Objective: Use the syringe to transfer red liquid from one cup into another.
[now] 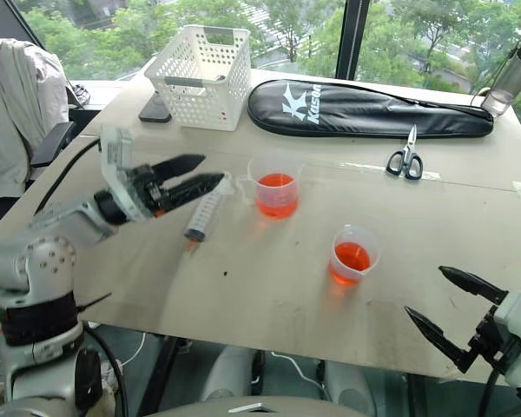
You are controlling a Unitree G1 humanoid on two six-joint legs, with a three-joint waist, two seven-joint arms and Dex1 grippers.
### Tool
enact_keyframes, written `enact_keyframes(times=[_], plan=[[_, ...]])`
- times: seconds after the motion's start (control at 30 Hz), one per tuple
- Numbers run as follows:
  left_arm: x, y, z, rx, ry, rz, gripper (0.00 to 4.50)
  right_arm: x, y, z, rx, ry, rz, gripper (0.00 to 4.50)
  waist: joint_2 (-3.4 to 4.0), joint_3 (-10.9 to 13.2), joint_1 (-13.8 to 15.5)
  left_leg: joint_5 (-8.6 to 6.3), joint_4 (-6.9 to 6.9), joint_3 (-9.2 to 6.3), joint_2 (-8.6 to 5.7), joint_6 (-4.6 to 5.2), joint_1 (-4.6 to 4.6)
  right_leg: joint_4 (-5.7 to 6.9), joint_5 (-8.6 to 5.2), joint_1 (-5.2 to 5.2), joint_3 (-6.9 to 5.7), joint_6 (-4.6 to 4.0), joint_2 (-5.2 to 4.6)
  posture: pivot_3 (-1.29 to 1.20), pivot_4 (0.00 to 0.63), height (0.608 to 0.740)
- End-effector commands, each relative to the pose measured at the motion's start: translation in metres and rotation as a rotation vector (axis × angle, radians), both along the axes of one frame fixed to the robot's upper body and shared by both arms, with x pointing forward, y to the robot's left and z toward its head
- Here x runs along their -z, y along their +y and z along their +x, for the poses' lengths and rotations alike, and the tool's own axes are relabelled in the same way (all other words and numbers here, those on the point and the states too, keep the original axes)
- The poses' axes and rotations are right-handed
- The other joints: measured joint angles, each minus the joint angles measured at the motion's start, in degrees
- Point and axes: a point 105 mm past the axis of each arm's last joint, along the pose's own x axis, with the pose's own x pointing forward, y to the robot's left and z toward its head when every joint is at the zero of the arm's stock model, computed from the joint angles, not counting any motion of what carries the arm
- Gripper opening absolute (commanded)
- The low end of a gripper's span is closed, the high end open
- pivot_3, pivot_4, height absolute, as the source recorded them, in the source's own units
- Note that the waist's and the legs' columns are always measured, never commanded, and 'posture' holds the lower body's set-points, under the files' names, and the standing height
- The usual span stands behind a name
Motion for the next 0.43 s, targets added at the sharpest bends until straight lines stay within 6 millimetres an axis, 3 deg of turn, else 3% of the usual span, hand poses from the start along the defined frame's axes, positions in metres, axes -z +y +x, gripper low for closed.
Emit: enact_keyframes(times=[0.03,0.27,0.43], plan=[[0.01,0.015,-0.025,-0.031,-0.036,0.06,4.44,0.002,-0.026,-0.015,0.051,0.004,-0.054,4.5,0.1,-0.1,-0.1,0.0,-0.02,0.01,0.0,0.0,0.0,-0.02,0.0,-0.01,0.01,0.0,0.0,0.0,0.15,0.724],[0.056,0.096,-0.063,-0.158,0.077,0.268,4.44,0.009,-0.056,-0.041,0.093,0.078,-0.084,4.5,0.34,-0.3,0.1,-0.16,-0.13,-0.01,0.06,-0.27,0.07,-0.08,-0.21,-0.16,-0.04,0.09,-0.14,0.0,0.15,0.724],[0.071,0.103,-0.073,-0.166,0.082,0.304,4.44,0.006,-0.059,-0.039,0.084,0.094,-0.085,4.5,0.47,-0.5,0.3,-0.25,-0.26,0.04,0.03,-0.22,0.19,-0.21,-0.23,-0.15,-0.26,0.11,-1.19,0.0,0.15,0.724]])
